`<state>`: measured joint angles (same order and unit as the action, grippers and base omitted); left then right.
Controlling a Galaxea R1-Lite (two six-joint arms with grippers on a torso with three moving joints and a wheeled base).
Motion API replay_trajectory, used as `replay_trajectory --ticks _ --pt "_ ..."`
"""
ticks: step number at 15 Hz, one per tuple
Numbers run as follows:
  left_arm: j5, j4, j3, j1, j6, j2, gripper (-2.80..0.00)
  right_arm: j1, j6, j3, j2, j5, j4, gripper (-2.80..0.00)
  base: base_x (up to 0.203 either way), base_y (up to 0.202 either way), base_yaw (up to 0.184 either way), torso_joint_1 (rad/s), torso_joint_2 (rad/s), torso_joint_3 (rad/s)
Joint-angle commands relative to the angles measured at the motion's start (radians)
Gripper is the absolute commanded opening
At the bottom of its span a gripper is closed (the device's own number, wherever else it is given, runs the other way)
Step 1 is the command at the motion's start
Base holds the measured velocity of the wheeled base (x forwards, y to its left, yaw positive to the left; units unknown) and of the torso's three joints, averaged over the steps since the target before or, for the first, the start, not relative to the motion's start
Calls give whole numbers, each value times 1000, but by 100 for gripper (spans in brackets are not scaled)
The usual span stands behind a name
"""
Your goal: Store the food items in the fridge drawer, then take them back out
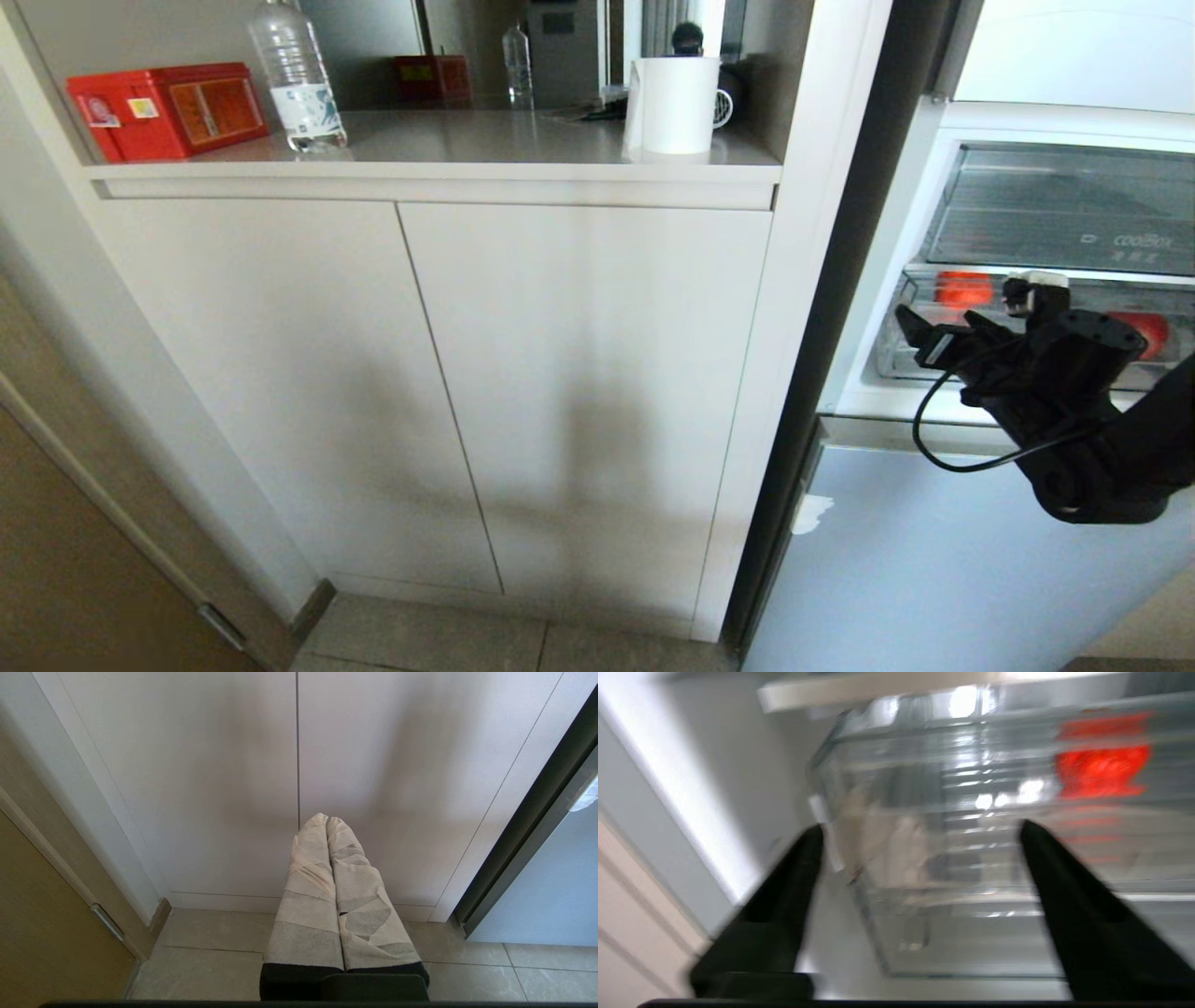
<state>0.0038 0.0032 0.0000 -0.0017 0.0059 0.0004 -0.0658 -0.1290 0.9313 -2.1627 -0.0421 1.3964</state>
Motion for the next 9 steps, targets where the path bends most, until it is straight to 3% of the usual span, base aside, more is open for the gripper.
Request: replay_trajectory --ticks 1,9 --pt "0 0 0 0 1 2 -280 22 -1 -4 1 9 7 -280 0 0 0 0 0 0" --pt "1 0 0 0 0 2 -280 104 1 1 2 50 6 -280 0 0 0 0 0 0"
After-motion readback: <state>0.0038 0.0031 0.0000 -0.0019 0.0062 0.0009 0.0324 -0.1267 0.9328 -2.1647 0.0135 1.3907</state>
